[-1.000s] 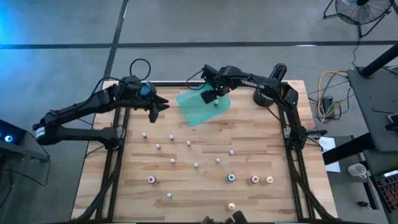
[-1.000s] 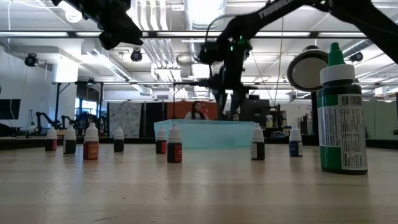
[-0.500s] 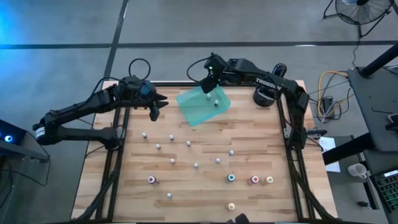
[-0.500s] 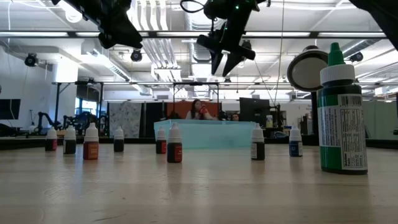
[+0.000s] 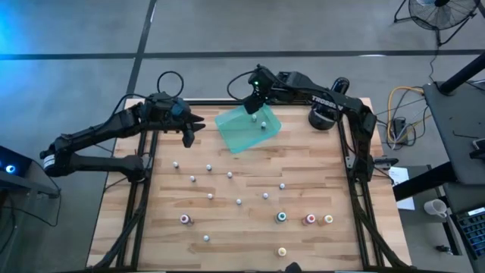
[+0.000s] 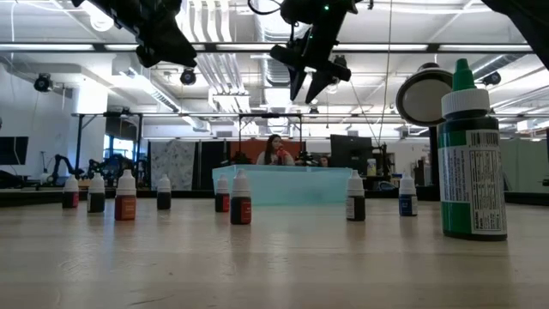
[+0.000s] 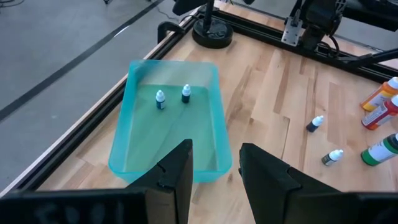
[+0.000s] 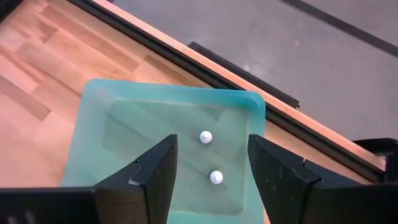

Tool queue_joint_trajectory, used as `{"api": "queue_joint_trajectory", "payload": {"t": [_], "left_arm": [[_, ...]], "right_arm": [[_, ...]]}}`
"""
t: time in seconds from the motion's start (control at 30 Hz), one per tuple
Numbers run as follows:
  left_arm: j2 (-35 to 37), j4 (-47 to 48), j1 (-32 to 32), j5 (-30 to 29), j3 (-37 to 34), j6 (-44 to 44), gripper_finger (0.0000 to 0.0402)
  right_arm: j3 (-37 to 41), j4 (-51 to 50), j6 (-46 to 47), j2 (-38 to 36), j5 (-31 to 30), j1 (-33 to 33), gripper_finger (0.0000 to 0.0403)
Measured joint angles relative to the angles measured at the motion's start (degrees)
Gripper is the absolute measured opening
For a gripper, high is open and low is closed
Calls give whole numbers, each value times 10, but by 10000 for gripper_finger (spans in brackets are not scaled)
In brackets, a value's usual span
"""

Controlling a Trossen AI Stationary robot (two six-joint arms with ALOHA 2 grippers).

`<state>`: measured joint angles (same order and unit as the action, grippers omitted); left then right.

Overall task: Pick & Place food coloring
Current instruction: Put the green small food coloring into the green bin

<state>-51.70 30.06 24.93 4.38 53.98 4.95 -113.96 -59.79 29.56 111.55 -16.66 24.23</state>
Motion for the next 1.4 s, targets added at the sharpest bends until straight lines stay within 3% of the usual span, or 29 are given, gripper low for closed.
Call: {"api": "queue_joint_trajectory", "payload": {"t": [0.73,1.4], "left_arm": [[0,0,0,0,0,0,106],[0,0,0,0,0,0,106]], "right_arm": [[0,0,1,-4,2,-27,190],[1,-46,2,-6,4,-135,189]]}}
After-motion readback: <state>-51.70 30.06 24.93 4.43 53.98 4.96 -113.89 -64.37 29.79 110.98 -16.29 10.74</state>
